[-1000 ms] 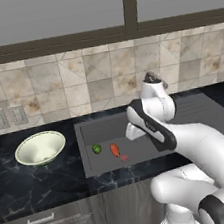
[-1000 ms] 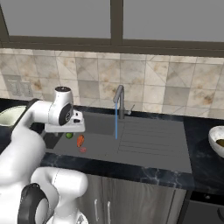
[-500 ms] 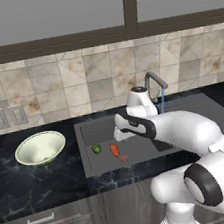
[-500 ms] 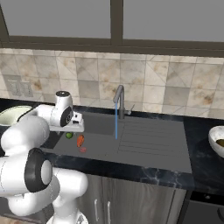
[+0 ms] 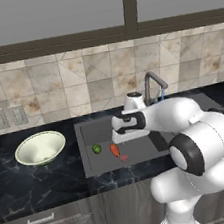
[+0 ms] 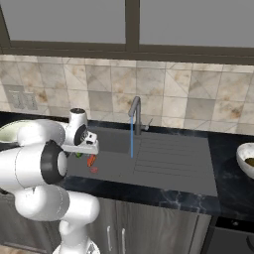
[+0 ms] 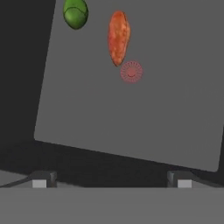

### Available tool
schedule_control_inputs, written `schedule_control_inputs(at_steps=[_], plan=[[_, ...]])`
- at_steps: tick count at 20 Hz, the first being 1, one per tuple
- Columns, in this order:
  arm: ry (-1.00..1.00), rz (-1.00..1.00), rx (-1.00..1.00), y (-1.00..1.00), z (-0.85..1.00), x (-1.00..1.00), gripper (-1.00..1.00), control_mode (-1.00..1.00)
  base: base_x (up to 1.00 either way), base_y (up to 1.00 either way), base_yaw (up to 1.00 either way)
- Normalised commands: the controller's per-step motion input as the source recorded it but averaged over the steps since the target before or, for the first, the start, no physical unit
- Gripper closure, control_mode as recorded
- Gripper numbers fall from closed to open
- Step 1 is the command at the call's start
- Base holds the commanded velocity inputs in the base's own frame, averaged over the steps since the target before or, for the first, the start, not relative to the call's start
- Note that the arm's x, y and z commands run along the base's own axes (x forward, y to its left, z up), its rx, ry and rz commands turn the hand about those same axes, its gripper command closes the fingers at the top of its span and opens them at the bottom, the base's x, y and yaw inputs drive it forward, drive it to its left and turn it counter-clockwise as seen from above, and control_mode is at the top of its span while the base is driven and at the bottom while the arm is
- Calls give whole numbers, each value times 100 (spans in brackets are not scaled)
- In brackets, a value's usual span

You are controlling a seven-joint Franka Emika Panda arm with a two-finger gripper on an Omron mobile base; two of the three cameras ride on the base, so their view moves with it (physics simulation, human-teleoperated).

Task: Pick the avocados from the sink and place them in one bowl. Place the sweet potato in the other bowl. Then turn off the sink faucet.

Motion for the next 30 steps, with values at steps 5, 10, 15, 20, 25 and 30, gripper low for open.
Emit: schedule_control_inputs(at_steps=[5,10,15,20,25,30], plan=[[2,-3,0,5,-35,28,-100,-100,0,0,0],[0,-3,0,11,-33,25,-100,-100,0,0,0],[0,-5,-1,12,-35,31,-100,-100,0,0,0],[0,-5,-3,14,-34,36,-100,-100,0,0,0],[0,-4,-2,5,-26,44,-100,-100,0,0,0],[0,-1,-2,0,-25,46,-100,-100,0,0,0]])
